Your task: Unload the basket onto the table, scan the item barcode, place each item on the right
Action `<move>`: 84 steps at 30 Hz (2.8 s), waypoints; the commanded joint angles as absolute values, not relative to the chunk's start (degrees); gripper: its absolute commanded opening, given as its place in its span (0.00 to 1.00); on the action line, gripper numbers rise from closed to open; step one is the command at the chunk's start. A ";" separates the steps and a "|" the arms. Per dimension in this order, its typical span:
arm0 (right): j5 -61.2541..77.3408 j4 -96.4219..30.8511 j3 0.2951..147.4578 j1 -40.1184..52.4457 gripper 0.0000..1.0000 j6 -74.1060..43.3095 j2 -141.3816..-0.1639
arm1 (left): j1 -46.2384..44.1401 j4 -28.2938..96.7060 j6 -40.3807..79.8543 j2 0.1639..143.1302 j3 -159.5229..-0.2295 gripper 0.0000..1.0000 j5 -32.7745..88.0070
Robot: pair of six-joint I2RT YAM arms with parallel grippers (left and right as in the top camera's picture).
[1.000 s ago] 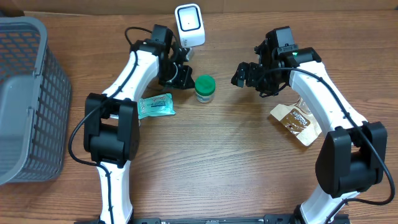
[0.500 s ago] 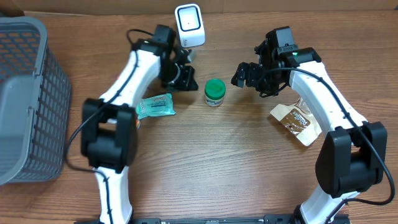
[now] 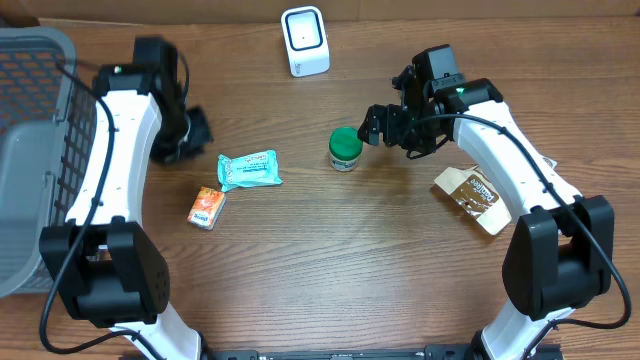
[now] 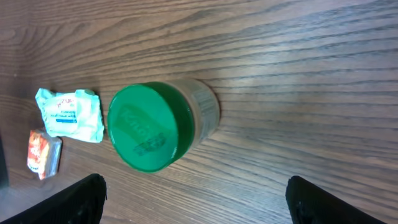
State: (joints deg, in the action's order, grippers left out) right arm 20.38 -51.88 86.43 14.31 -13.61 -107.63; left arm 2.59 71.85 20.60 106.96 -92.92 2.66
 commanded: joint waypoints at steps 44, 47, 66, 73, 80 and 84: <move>20.01 -51.20 85.82 14.31 0.96 -11.92 -107.83 | -8.84 36.36 17.43 106.89 -64.23 0.04 19.00; 20.01 -51.22 85.82 14.31 0.97 -11.90 -107.83 | -6.72 39.20 19.42 104.77 -65.67 0.04 17.10; 13.65 -43.57 87.31 22.61 0.96 -6.74 -107.81 | 4.58 47.62 3.62 88.86 -74.04 1.00 -1.72; 5.67 -40.12 87.29 26.85 0.98 -6.72 -108.51 | 4.58 47.62 3.62 88.86 -74.04 1.00 -1.69; -5.54 -38.63 87.26 32.12 1.00 -5.96 -111.70 | 4.58 47.62 3.62 88.86 -74.04 0.99 -1.69; -5.89 -38.98 87.24 31.86 1.00 -7.64 -113.10 | 4.58 47.62 3.62 88.86 -74.04 1.00 -1.72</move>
State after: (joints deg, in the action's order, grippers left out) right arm -2.42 -39.00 86.35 32.71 -6.20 -112.01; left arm 4.27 47.59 5.32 88.47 -74.13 -0.97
